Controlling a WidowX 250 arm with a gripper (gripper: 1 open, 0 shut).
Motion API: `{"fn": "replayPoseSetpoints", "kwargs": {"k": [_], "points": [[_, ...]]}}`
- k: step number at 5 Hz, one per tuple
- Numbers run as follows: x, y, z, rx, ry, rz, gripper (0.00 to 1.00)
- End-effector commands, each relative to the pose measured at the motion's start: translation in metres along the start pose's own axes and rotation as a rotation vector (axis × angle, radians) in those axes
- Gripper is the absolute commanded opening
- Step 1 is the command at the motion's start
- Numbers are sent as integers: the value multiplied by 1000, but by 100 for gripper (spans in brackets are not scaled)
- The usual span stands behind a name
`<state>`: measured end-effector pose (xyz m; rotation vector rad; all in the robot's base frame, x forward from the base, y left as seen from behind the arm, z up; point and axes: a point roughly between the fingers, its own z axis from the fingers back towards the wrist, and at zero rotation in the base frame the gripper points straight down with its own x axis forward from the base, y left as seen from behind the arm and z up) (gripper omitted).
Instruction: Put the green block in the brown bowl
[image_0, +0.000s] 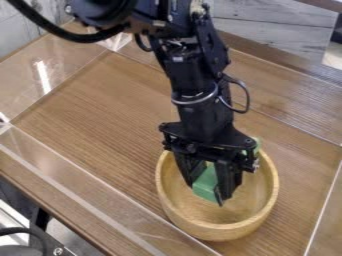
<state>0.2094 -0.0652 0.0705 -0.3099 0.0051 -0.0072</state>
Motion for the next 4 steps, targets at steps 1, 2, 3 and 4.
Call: {"fn": "replayPoseSetpoints", "kwargs": {"k": [1,2,3,4], "points": [[7,0,6,-9,-30,0,0],[8,1,6,-12,-28,3,0],[8,2,6,-16,-25,7,0],[9,3,6,-20,-23,10,0]]}}
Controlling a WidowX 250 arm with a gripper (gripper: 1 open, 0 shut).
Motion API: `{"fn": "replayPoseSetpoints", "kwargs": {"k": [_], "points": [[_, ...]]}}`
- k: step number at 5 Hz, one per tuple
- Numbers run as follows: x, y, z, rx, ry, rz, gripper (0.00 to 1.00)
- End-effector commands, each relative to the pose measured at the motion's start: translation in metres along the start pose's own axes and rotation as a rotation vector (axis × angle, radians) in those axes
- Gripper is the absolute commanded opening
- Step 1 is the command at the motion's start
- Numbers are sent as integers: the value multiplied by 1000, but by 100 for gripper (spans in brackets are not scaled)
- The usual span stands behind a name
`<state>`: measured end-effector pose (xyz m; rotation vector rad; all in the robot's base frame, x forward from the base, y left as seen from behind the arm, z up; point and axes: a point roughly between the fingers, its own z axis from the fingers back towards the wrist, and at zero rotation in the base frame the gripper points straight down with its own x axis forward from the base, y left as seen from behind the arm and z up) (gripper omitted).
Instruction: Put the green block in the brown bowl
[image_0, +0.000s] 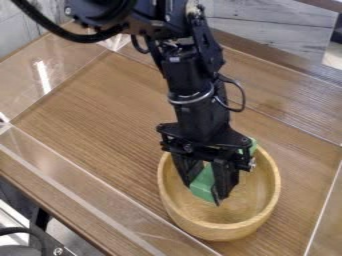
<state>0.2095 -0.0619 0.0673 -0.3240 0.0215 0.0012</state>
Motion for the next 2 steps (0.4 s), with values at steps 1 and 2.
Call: {"fn": "replayPoseSetpoints", "kwargs": {"k": [1,2], "points": [[9,-1,8,-9,-35,2,0],[10,-1,7,-14,-33,1,0]]}}
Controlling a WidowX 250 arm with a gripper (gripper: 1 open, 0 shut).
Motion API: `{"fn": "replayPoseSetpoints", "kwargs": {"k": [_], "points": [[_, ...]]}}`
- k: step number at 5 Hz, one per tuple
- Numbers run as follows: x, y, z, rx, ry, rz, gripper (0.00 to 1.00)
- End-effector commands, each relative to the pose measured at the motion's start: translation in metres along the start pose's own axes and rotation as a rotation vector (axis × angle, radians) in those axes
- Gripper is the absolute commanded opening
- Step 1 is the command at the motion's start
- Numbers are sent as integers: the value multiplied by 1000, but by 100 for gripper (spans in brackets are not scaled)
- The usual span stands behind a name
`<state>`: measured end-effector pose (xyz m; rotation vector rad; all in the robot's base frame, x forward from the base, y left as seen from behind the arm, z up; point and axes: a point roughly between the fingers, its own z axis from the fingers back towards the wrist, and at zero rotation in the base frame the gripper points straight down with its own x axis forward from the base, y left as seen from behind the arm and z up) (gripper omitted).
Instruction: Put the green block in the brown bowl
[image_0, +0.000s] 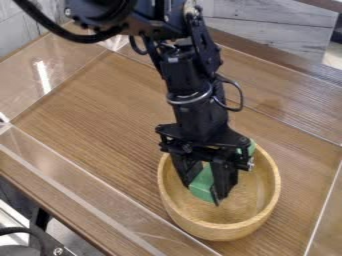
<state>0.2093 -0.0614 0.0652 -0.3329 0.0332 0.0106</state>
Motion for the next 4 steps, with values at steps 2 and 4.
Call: {"fn": "replayPoseSetpoints", "kwargs": {"k": [2,4], "points": [[12,-3,8,-15,-40,-12,0],[13,-3,7,-25,-35,-12,0]]}}
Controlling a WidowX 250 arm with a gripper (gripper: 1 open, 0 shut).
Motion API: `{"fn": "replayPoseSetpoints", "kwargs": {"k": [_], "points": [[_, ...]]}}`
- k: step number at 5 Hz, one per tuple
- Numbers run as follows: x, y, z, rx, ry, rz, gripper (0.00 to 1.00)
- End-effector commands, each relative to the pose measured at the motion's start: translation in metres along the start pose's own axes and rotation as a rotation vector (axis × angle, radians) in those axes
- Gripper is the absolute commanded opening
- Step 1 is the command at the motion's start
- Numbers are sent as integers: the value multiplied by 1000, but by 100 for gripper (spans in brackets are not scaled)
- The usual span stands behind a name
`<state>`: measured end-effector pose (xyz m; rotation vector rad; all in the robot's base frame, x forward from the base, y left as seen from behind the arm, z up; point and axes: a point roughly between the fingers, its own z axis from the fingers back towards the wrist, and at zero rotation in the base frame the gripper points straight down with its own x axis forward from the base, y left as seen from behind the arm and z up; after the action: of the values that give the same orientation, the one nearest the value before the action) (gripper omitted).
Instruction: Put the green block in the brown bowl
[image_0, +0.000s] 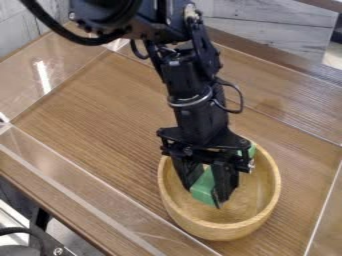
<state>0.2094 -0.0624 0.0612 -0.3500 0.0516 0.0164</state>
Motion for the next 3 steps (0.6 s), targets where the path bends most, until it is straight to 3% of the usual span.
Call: {"fn": "replayPoseSetpoints", "kwargs": {"k": [1,3], "points": [[13,-3,11,-13,-49,-21,0],[13,-4,11,-22,-42,-22,0]]}}
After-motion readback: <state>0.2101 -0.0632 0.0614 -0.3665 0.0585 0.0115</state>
